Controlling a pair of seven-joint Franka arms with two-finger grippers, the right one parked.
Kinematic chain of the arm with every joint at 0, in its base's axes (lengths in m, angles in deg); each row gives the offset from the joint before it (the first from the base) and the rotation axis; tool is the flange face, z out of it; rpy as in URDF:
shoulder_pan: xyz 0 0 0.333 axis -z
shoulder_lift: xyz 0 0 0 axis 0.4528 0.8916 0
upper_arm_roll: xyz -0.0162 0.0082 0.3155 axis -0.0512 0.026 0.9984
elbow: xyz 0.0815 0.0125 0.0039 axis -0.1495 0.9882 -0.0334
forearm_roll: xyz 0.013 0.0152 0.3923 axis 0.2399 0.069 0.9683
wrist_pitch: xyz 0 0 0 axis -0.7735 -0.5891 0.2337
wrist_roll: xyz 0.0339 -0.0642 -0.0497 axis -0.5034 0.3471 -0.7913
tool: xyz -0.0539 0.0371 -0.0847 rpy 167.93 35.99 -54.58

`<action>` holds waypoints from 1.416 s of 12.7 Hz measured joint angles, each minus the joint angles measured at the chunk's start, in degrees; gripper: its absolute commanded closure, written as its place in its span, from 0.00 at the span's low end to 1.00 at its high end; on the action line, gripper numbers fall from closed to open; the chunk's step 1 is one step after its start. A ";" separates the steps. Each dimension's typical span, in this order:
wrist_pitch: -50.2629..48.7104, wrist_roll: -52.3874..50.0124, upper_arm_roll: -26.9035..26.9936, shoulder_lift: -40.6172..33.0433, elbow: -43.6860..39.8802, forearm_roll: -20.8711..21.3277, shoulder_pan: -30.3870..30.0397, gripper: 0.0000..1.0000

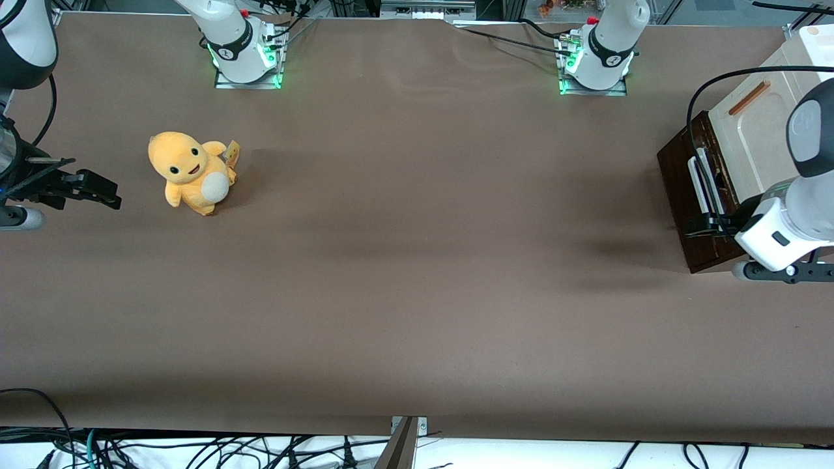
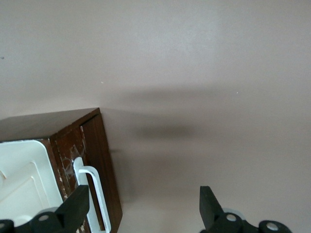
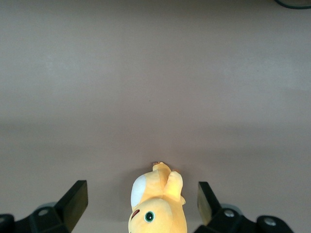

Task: Open lower drawer with left arm only
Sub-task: 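Swing the open left gripper around to face the cabinet's white drawer handle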

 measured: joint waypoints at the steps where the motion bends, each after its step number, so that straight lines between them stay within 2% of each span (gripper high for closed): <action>1: -0.16 -1.96 -0.68 0.09 0.26 1.08 0.05 0.00; 4: -0.40 -9.99 -6.26 0.67 2.08 10.01 0.19 0.00; 9: -0.49 -20.66 -9.28 1.28 6.50 19.61 1.76 0.00; 15: -1.38 -29.19 -11.99 2.21 13.43 29.64 2.54 0.00; 18: -3.24 -33.39 -13.84 3.73 14.96 33.14 2.55 0.00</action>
